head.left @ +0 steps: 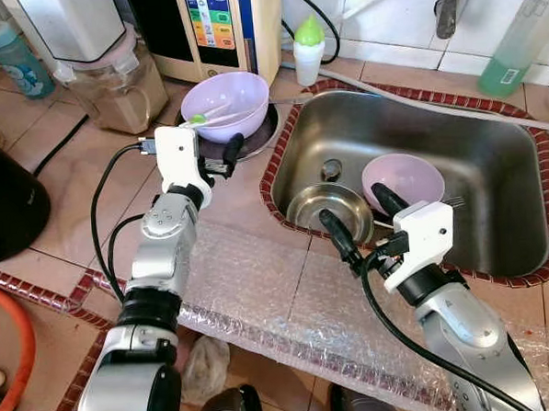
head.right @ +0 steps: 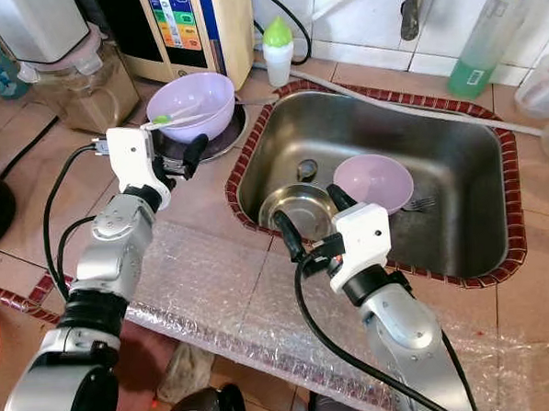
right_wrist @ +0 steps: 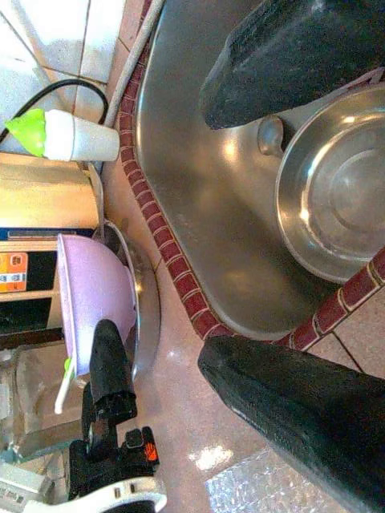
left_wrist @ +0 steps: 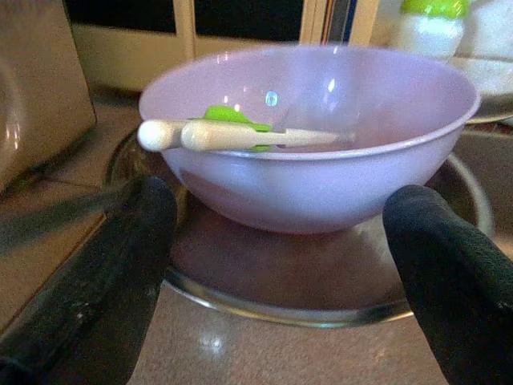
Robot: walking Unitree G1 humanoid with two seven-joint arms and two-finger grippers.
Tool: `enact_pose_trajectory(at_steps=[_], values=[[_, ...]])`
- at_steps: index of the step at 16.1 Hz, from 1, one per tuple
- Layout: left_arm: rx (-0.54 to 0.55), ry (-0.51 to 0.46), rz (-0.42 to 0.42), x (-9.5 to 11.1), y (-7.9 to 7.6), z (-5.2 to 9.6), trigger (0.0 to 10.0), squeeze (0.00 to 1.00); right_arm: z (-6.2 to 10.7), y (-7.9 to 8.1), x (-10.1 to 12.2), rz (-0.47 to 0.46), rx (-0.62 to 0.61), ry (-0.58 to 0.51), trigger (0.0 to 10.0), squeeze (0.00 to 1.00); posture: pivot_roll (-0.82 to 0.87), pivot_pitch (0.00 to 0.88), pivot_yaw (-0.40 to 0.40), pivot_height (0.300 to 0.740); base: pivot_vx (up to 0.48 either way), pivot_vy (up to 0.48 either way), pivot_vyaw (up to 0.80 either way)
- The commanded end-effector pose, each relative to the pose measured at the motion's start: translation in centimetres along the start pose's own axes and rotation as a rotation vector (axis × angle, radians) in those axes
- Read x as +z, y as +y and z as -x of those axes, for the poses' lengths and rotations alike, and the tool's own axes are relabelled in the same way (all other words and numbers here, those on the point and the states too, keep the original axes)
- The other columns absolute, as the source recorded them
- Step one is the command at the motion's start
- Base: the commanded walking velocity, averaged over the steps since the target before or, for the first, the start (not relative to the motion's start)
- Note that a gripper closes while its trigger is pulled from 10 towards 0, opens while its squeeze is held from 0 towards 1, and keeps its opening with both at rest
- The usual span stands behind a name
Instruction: Kitchen organization
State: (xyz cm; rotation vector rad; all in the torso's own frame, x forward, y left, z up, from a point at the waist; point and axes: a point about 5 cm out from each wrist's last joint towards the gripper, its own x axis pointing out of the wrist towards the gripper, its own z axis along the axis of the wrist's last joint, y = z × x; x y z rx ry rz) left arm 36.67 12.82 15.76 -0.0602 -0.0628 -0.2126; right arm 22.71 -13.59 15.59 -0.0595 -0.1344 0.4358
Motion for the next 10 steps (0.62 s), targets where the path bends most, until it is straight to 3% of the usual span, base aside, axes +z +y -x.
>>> enact_pose_trajectory(at_steps=[1, 10], values=[[0.019, 0.024, -0.015, -0.1, 0.6, -0.3, 10.0, 0.00, 0.0, 0.2, 0.1, 0.005, 0.024, 0.008, 10.0, 0.00, -0.19, 0.163, 0.081, 0.740, 0.000, 0.000, 0.00], [0.029, 0.206, -0.005, -1.6, 0.5, -0.8, 10.0, 0.00, -0.1, 0.3, -0.4, 0.048, 0.041, 0.036, 10.0, 0.00, -0.18, 0.143, 0.078, 0.740, 0.000, 0.000, 0.00]])
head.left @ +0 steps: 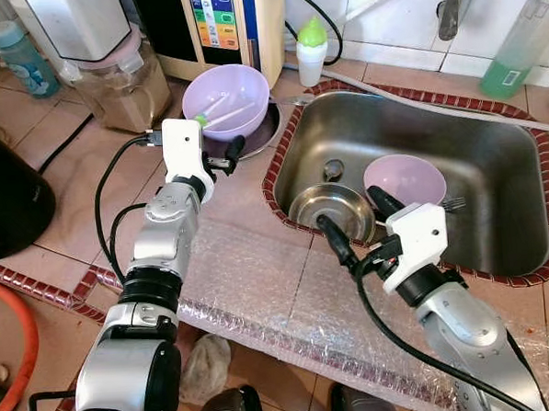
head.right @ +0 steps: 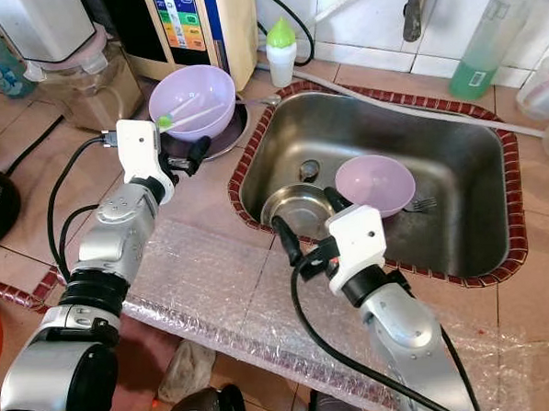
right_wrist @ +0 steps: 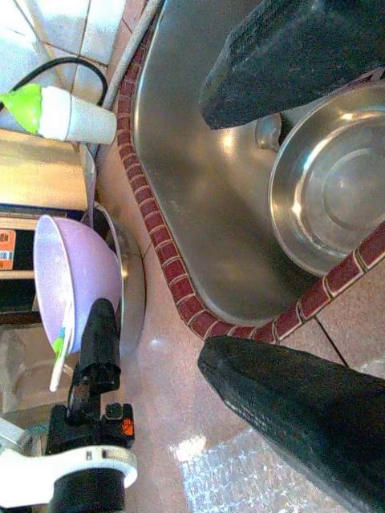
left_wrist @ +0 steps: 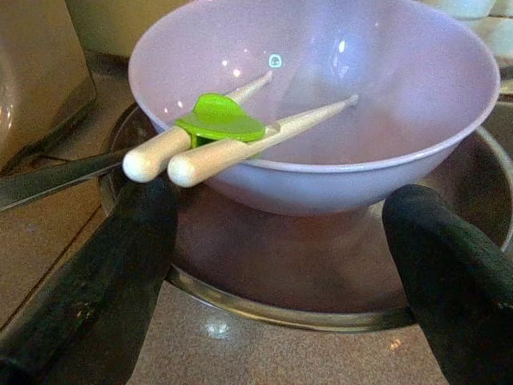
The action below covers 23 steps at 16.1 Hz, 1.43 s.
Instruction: Kitchen organization
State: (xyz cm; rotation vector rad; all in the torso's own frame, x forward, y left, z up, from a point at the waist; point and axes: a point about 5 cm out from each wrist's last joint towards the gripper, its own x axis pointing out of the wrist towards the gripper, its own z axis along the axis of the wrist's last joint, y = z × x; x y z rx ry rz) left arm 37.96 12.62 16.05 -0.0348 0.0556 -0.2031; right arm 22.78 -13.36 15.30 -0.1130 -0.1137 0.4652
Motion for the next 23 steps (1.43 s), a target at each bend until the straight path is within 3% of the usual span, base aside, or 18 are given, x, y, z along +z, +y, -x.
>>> enact_pose_trajectory(at_steps=[1, 5, 9, 16, 20, 23], values=[[0.019, 0.120, 0.011, -2.1, 0.5, 0.5, 10.0, 0.00, 0.0, 0.1, -0.3, 0.002, 0.007, 0.008, 10.0, 0.00, -0.18, 0.143, 0.078, 0.740, 0.000, 0.000, 0.00], [0.051, 0.198, 0.099, -2.2, 1.2, 1.6, 10.0, 0.00, -0.2, 0.2, -0.5, 0.015, 0.012, 0.011, 10.0, 0.00, -0.16, 0.142, 0.079, 0.740, 0.000, 0.000, 0.00], [0.060, 0.199, 0.072, -1.2, 2.3, 2.4, 10.0, 0.00, -0.5, 0.2, -0.6, 0.021, 0.018, 0.010, 10.0, 0.00, -0.15, 0.141, 0.076, 0.740, 0.000, 0.000, 0.00], [-0.014, 0.224, -0.021, 0.1, 2.0, 3.3, 10.0, 0.00, -1.0, 0.3, -0.9, 0.023, 0.010, 0.002, 10.0, 0.00, -0.12, 0.126, 0.090, 0.740, 0.000, 0.000, 0.00], [-0.102, 0.302, -0.048, -0.5, 1.7, 4.5, 10.0, 0.00, -1.2, 0.4, -1.1, 0.021, 0.005, -0.006, 10.0, 0.00, -0.11, 0.122, 0.099, 0.740, 0.000, 0.000, 0.00], [-0.125, 0.332, -0.077, -0.5, 1.9, 5.3, 10.0, 0.00, -1.5, 0.5, -0.4, -0.030, 0.031, -0.046, 10.0, 0.00, -0.11, 0.121, 0.101, 0.740, 0.000, 0.000, 0.00]])
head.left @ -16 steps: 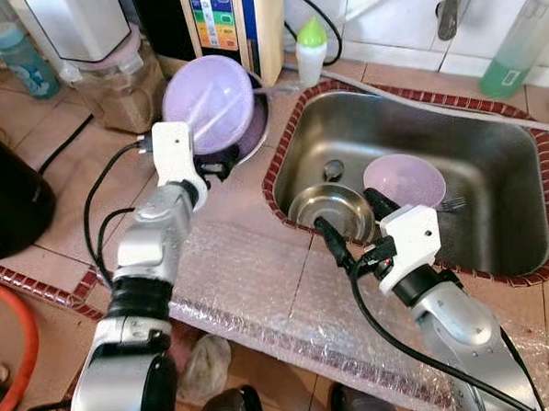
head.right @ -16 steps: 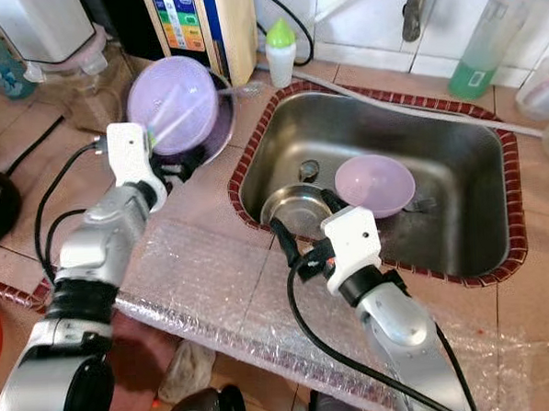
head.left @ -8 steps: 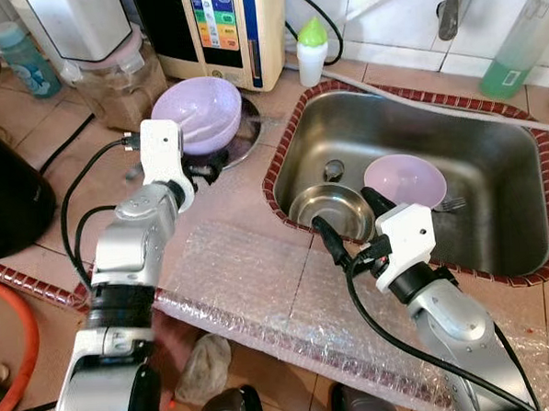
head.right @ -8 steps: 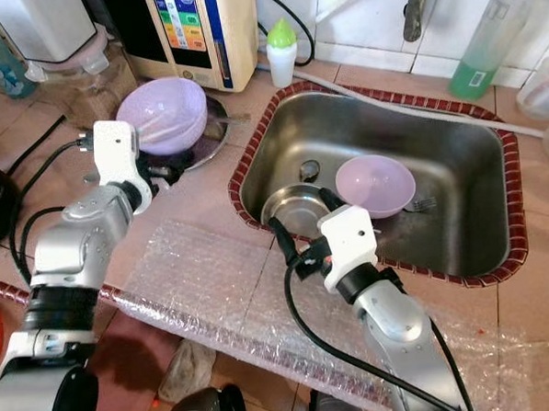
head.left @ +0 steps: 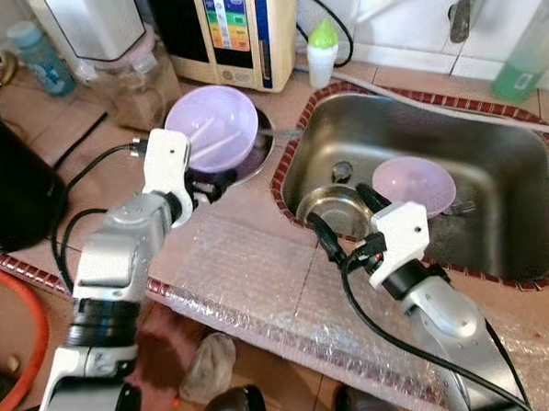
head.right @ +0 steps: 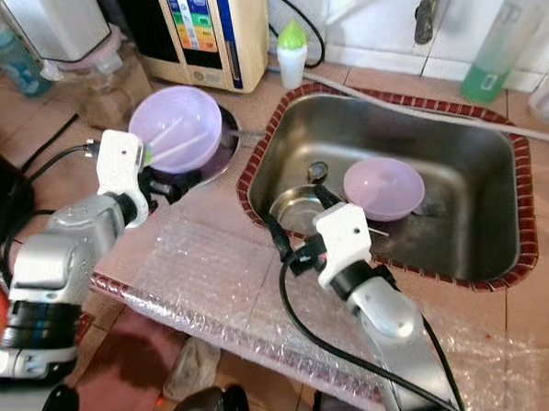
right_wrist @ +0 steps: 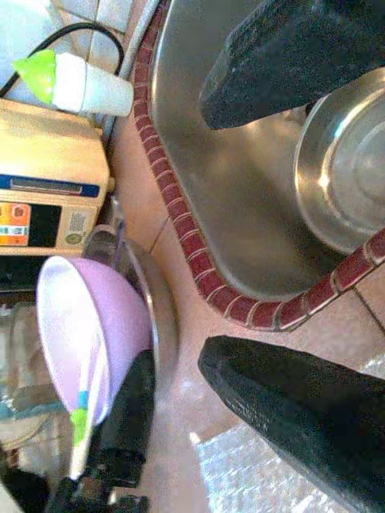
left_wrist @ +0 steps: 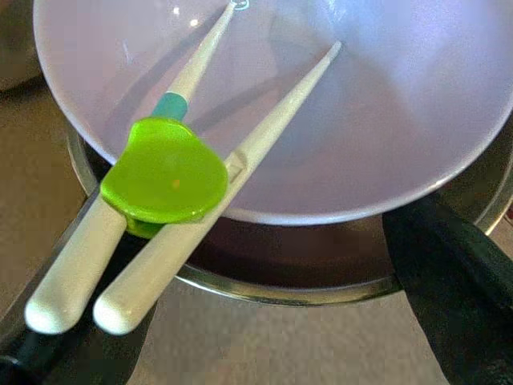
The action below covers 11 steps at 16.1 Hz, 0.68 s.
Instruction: Kitchen organization
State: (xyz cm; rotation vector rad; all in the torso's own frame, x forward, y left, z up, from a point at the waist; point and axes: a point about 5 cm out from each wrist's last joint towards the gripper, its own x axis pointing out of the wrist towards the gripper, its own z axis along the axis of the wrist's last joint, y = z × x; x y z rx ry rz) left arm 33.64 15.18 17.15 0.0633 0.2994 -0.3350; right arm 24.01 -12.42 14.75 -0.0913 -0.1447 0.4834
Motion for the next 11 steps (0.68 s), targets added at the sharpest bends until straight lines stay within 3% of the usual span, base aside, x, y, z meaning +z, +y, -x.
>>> enact_pose_trajectory(at_steps=[1, 5, 11], values=[[-0.014, 0.084, -0.005, -1.6, 0.1, 0.3, 10.0, 0.00, -0.3, 0.1, 0.7, -0.039, 0.026, -0.028, 10.0, 0.00, -0.10, 0.117, 0.104, 0.740, 0.000, 0.000, 0.00], [-0.052, 0.109, -0.035, -1.8, -0.3, 1.4, 10.0, 0.00, -1.0, 0.8, 2.0, -0.107, 0.129, -0.069, 10.0, 0.00, -0.09, 0.112, 0.105, 0.740, 0.000, 0.000, 0.00], [-0.083, 0.121, -0.057, -2.0, -1.0, 2.2, 10.0, 0.00, -0.7, 1.9, 1.8, -0.178, 0.244, -0.043, 10.0, 0.00, -0.08, 0.105, 0.104, 0.740, 0.000, 0.000, 0.00]])
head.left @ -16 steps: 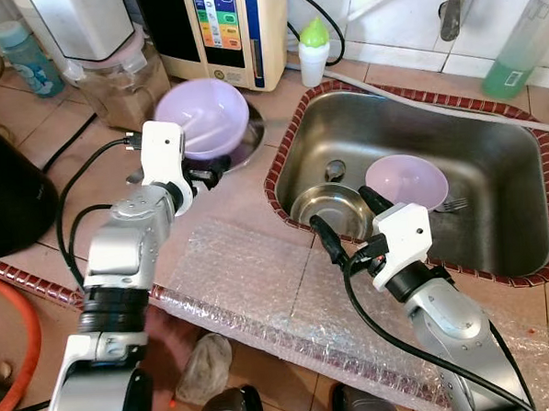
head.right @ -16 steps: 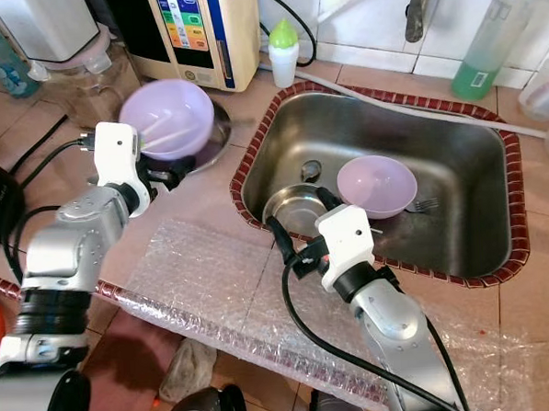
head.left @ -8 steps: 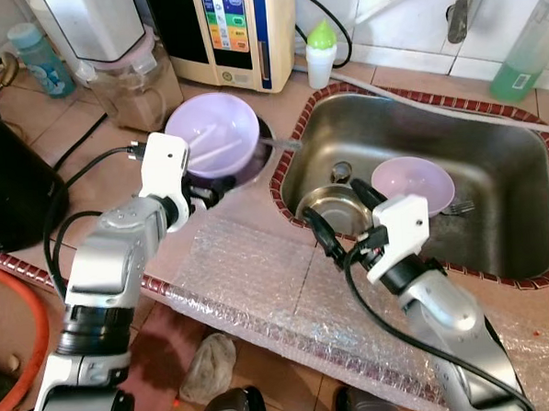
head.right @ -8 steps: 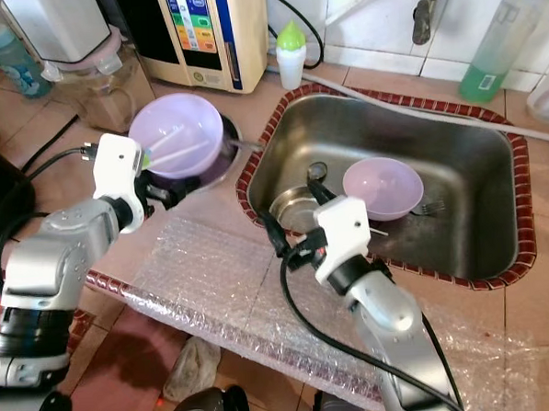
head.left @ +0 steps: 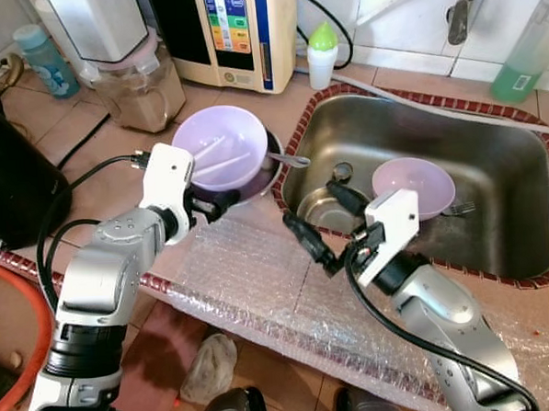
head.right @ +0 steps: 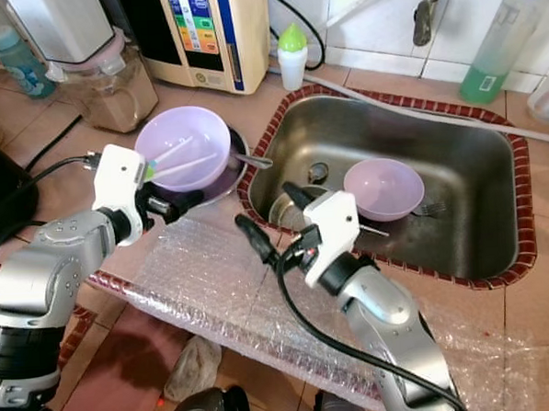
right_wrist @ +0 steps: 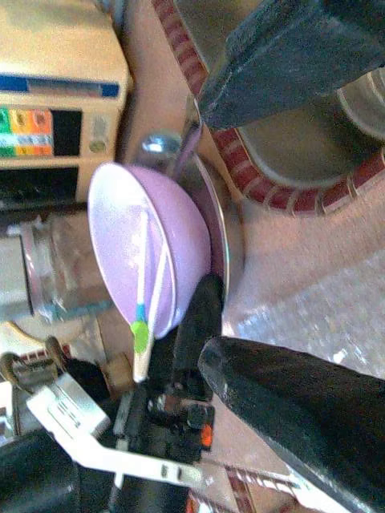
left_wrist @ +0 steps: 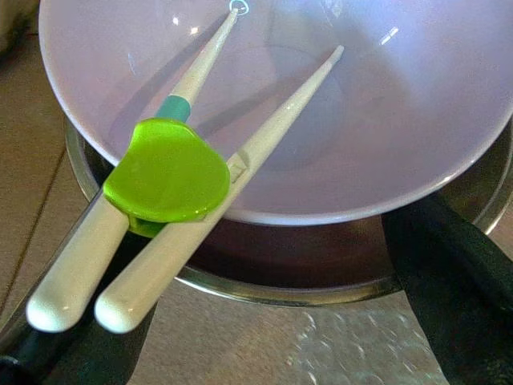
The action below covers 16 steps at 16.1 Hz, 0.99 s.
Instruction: Kitchen organization
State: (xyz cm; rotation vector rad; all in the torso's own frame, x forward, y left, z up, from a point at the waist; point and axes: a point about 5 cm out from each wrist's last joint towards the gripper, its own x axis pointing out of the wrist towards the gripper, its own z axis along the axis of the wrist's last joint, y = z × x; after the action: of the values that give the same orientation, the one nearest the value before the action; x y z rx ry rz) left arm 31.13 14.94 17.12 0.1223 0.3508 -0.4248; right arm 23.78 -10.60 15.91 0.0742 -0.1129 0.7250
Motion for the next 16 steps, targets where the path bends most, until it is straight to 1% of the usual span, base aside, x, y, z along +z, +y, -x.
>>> enact_pose_trajectory(at_steps=[1, 4, 7, 10, 13, 15, 16], values=[[-0.022, 0.071, -0.007, -1.3, -0.3, 0.3, 10.0, 0.00, 0.1, 0.7, 0.3, -0.020, 0.065, 0.003, 10.0, 0.00, -0.08, 0.105, 0.106, 0.740, 0.000, 0.000, 0.00], [-0.028, 0.086, -0.011, -1.4, -0.3, 0.9, 10.0, 0.00, 0.7, 0.8, 0.1, -0.044, 0.132, 0.042, 10.0, 0.00, -0.08, 0.105, 0.112, 0.740, 0.000, 0.000, 0.00], [-0.018, 0.101, -0.022, -1.7, 0.1, 1.8, 10.0, 0.00, 1.1, 0.4, -0.2, -0.034, 0.118, 0.064, 10.0, 0.00, -0.07, 0.100, 0.115, 0.740, 0.000, 0.000, 0.00], [-0.010, 0.097, -0.026, -1.3, 0.2, 2.3, 10.0, 0.00, 1.1, 0.1, -0.4, -0.031, 0.114, 0.075, 10.0, 0.00, -0.06, 0.093, 0.114, 0.740, 0.000, 0.000, 0.00], [0.004, 0.062, -0.042, -0.3, 0.0, 2.4, 10.0, 0.00, 0.7, -0.3, -0.7, -0.016, 0.103, 0.074, 10.0, 0.00, -0.05, 0.080, 0.107, 0.740, 0.000, 0.000, 0.00], [0.064, -0.019, -0.132, 0.5, 0.1, 2.3, 10.0, 0.00, 0.3, -0.8, -0.6, 0.005, 0.060, 0.055, 10.0, 0.00, -0.05, 0.071, 0.102, 0.740, 0.000, 0.000, 0.00], [0.080, -0.042, -0.128, 0.4, -0.3, 2.2, 10.0, 0.00, 0.1, -1.2, -0.5, 0.023, 0.027, 0.040, 10.0, 0.00, -0.05, 0.068, 0.098, 0.740, 0.000, 0.000, 0.00]])
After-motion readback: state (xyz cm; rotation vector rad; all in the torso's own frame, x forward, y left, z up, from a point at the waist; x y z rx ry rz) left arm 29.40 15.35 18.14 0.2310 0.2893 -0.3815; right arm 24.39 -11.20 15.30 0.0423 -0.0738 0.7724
